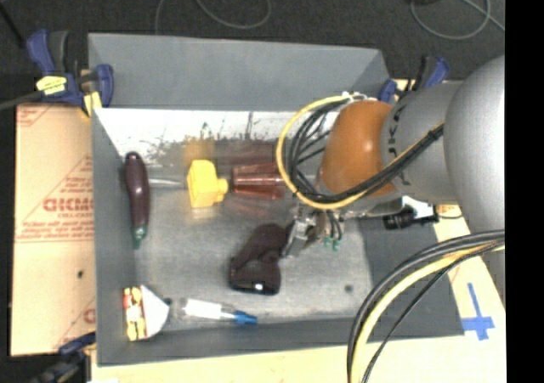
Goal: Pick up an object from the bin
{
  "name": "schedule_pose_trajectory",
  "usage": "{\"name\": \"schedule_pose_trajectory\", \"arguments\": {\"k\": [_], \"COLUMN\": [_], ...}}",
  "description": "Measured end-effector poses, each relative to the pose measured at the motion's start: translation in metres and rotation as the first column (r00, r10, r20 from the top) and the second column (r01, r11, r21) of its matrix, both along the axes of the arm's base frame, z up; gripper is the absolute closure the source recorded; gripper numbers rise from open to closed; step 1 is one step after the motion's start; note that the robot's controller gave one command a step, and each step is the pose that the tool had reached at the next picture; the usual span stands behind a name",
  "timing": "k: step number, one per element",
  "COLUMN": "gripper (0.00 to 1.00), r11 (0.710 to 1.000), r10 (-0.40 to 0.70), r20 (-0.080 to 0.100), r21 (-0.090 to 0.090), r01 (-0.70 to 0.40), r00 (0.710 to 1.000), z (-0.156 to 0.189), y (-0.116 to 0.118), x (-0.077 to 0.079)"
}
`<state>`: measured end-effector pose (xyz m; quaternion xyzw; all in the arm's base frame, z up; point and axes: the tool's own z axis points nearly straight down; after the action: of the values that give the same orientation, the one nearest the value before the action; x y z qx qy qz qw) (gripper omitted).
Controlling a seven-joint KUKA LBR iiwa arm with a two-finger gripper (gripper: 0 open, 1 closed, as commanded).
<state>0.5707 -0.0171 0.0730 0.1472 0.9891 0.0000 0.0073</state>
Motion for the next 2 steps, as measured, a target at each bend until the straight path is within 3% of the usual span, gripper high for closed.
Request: {"name": "schedule_pose_trajectory", "arguments": {"k": [1, 2], "gripper": [1.00, 1.00], "r11": [0.995, 0.995], "r10": [0.104, 0.105], "r20": [0.002, 0.002], "r21": [-0.004, -0.004], "r01": [-0.104, -0.105], "r00": [0.995, 0.995], "z": [0.1005, 0.1005], "y": [0.0113, 0.0114], "x": [0.0034, 0.0034]}}
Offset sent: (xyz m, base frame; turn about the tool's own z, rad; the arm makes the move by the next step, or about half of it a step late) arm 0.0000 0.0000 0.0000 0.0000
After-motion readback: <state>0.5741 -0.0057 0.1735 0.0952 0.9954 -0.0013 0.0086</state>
